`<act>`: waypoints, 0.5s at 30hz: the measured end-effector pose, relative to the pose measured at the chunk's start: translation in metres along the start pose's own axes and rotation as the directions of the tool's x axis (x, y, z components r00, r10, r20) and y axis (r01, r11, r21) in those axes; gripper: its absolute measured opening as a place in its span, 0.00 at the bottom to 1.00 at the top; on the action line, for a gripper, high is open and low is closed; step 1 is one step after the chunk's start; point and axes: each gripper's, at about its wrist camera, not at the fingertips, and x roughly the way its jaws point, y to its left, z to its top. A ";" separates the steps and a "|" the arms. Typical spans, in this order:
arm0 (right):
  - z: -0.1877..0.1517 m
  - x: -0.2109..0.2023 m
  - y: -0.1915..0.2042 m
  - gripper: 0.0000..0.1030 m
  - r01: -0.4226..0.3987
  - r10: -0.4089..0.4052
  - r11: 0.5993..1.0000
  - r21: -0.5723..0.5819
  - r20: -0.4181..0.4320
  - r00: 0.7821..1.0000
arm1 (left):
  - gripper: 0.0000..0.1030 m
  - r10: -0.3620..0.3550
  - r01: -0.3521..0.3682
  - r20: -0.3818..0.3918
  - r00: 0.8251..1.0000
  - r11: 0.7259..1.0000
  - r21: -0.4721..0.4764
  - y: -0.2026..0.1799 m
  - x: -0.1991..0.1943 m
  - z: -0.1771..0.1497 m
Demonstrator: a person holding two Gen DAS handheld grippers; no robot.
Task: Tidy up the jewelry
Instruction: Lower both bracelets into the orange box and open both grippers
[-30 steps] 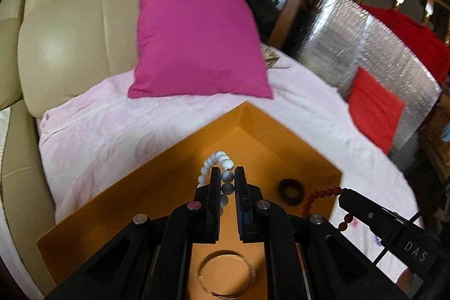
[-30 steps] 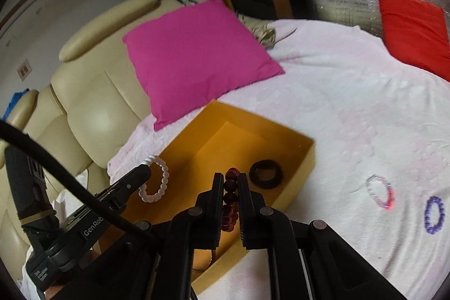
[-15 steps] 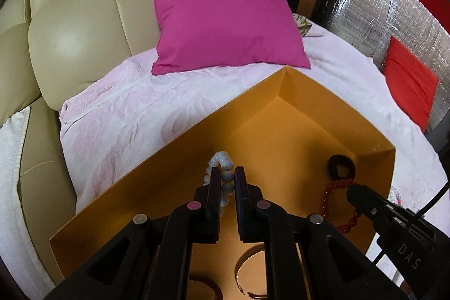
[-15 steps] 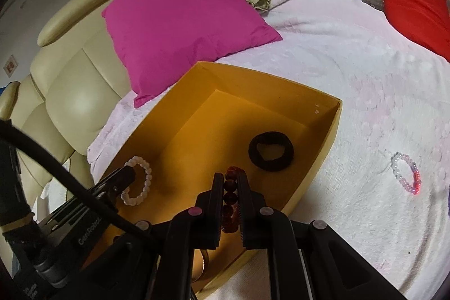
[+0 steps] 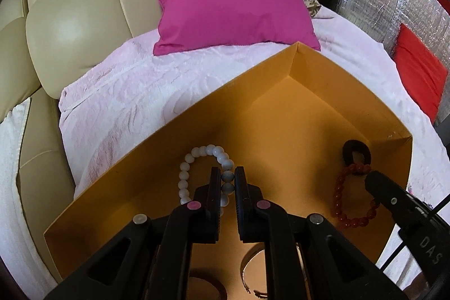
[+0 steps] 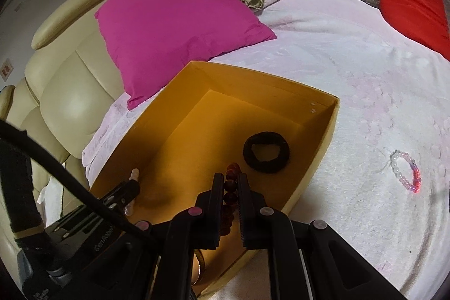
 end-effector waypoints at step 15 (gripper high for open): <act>-0.001 -0.016 -0.012 0.15 -0.033 0.033 0.999 0.041 0.018 0.999 | 0.42 0.031 -0.031 -0.001 1.000 0.999 0.019 -0.006 0.000 0.001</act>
